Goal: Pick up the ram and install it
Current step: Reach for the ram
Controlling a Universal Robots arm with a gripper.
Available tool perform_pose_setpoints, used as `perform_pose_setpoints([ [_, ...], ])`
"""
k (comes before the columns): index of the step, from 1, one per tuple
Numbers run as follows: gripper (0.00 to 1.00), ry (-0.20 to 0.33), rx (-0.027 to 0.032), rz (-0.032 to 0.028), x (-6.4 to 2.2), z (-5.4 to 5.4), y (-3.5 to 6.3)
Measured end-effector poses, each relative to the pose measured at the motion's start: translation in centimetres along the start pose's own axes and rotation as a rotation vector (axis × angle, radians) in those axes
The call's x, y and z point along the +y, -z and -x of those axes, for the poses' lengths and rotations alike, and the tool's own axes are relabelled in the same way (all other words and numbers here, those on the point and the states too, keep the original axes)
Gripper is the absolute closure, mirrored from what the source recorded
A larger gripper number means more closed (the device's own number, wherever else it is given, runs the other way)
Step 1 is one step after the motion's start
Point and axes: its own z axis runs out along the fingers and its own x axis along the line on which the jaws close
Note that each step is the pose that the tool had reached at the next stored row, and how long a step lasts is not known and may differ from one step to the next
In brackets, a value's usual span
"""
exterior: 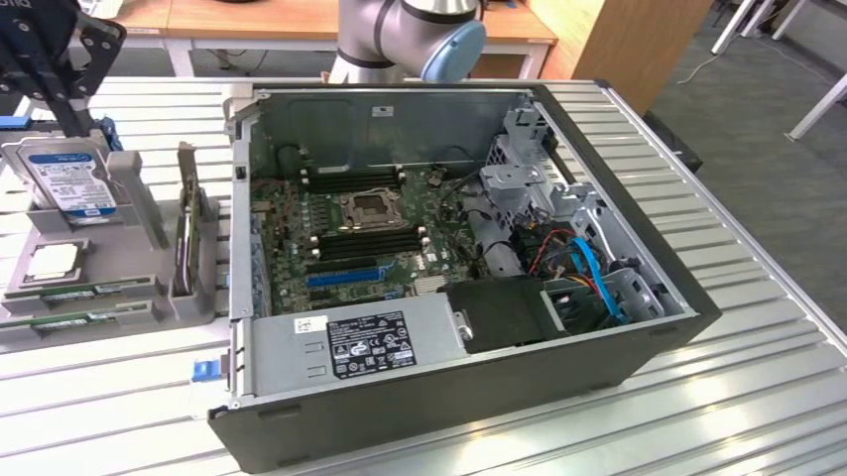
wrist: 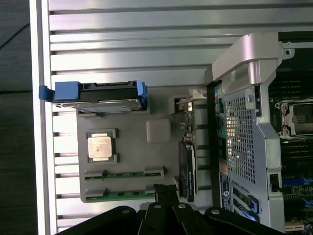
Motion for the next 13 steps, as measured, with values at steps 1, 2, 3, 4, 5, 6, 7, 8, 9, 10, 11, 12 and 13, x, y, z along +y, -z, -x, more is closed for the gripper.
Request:
perform_pose_setpoints([
  [1, 0.90, 0.000, 0.0000, -0.0001, -0.01, -0.2, 0.00],
  [2, 0.90, 0.000, 0.0000, -0.0001, -0.02, -0.3, 0.00],
  [3, 0.90, 0.000, -0.0001, 0.0000, -0.04, -0.5, -0.01],
  [4, 0.90, 0.000, 0.0000, 0.0000, -0.05, -0.6, -0.01],
  [5, 0.90, 0.000, 0.0000, 0.0000, -0.06, -0.8, -0.01],
  [6, 0.90, 0.000, 0.0000, -0.0001, -0.07, -1.0, -0.01],
  [7, 0.90, 0.000, 0.0000, -0.0001, -0.08, -1.1, -0.01],
  [8, 0.90, 0.000, 0.0000, 0.0000, -0.10, -1.3, -0.01],
  [9, 0.90, 0.000, 0.0000, 0.0000, -0.11, -1.4, -0.01],
  [10, 0.90, 0.000, -0.0001, 0.0001, -0.12, -1.6, -0.02],
  [11, 0.90, 0.000, 0.0000, -0.0001, -0.13, -1.7, -0.02],
  [12, 0.90, 0.000, 0.0000, 0.0000, -0.14, -1.9, -0.02],
  [13, 0.90, 0.000, -0.0001, -0.0001, -0.15, -2.0, -0.02],
])
